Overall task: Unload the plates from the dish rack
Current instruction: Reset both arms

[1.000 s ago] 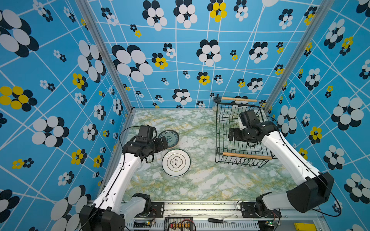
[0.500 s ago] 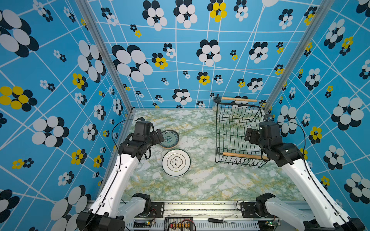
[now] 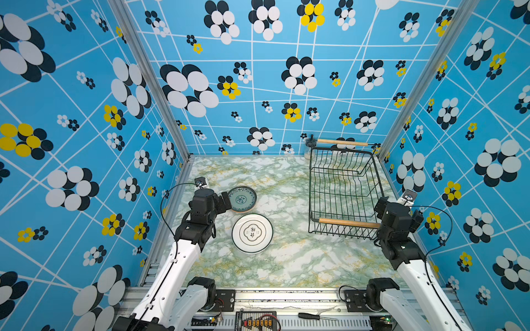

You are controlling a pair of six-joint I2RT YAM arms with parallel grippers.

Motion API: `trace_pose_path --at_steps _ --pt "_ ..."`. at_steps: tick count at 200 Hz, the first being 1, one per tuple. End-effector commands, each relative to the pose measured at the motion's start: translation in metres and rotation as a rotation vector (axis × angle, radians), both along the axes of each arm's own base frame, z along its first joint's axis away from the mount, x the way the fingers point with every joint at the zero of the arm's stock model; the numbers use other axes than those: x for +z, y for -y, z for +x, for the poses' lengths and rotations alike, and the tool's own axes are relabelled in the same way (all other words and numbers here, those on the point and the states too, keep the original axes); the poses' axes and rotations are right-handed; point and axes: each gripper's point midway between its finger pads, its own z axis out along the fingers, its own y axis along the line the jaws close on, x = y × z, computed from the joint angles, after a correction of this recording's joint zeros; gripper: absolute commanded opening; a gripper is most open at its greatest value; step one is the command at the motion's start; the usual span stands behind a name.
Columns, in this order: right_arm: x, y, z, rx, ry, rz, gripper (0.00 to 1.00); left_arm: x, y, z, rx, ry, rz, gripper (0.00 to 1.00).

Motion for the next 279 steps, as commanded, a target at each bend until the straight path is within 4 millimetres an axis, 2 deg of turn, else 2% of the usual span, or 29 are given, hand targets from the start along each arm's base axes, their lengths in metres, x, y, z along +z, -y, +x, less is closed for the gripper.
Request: trace_pose_path --at_steps 1,30,74,98,116,188,243,279 --pt "0.01 0.006 0.008 0.006 0.027 0.058 0.99 0.01 -0.003 0.009 0.004 0.048 0.021 0.99" --pt "0.007 0.022 0.014 -0.018 -0.014 0.084 0.99 0.007 0.0 0.01 -0.004 0.057 0.007 0.99" --pt "0.008 0.059 0.02 -0.089 -0.087 0.193 0.99 0.005 0.003 0.011 -0.026 0.046 0.008 0.99" --pt "0.0 0.074 0.027 -0.126 -0.12 0.241 0.99 0.004 0.003 0.01 -0.03 0.033 0.024 0.99" --pt "-0.016 0.082 0.032 -0.138 -0.187 0.282 0.99 0.001 0.001 0.008 -0.025 0.028 0.031 0.99" --pt "-0.078 0.072 0.053 -0.051 -0.414 0.406 0.99 -0.012 0.004 0.008 -0.038 0.017 0.028 0.99" --pt "-0.106 0.056 0.068 0.053 -0.492 0.503 0.99 -0.015 0.004 0.005 -0.038 0.02 0.026 0.99" --pt "-0.12 0.035 0.074 0.156 -0.519 0.598 0.99 -0.015 0.005 0.005 -0.041 0.026 0.021 0.99"
